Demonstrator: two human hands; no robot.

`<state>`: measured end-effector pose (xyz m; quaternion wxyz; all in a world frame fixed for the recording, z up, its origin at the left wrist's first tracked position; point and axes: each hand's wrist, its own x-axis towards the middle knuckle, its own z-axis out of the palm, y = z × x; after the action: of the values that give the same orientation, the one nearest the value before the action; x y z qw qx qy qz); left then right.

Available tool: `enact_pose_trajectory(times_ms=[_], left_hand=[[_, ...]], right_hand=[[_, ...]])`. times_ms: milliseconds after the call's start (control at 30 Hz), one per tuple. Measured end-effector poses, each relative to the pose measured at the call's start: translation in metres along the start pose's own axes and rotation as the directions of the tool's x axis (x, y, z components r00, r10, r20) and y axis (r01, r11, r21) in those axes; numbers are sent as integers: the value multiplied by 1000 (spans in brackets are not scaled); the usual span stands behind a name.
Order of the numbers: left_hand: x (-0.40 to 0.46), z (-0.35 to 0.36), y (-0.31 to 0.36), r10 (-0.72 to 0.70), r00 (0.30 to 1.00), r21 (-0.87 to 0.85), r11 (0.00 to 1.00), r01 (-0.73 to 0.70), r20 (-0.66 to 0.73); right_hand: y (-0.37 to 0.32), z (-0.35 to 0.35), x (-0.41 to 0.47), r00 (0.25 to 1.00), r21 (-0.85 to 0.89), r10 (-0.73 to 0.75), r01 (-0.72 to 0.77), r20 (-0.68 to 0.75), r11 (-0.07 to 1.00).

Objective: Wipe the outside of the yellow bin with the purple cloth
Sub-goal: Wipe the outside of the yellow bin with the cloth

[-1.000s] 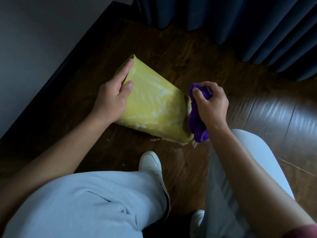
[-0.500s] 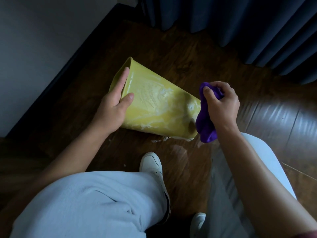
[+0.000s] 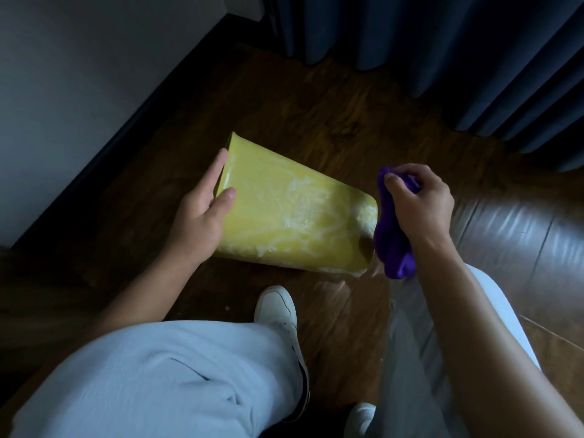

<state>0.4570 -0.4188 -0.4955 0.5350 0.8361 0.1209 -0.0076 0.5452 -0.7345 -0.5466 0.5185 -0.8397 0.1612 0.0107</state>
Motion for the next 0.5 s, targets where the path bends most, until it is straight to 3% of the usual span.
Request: enact_pose_trajectory(times_ms=[100, 233, 367, 500], left_hand=[[-2, 2, 1, 48, 999, 46, 998, -49, 10], [-1, 4, 3, 112, 994, 130, 985, -113, 16], [-3, 6, 0, 147, 989, 194, 971, -141, -17], [-3, 8, -2, 180, 980, 254, 955, -154, -81]], right_hand=[[-10, 5, 4, 994, -97, -20, 31, 108, 995], [-66, 28, 15, 944, -89, -212, 240, 252, 967], [-133, 86, 18, 809, -141, -423, 514, 408, 846], [-160, 131, 6, 736, -175, -452, 600, 505, 781]])
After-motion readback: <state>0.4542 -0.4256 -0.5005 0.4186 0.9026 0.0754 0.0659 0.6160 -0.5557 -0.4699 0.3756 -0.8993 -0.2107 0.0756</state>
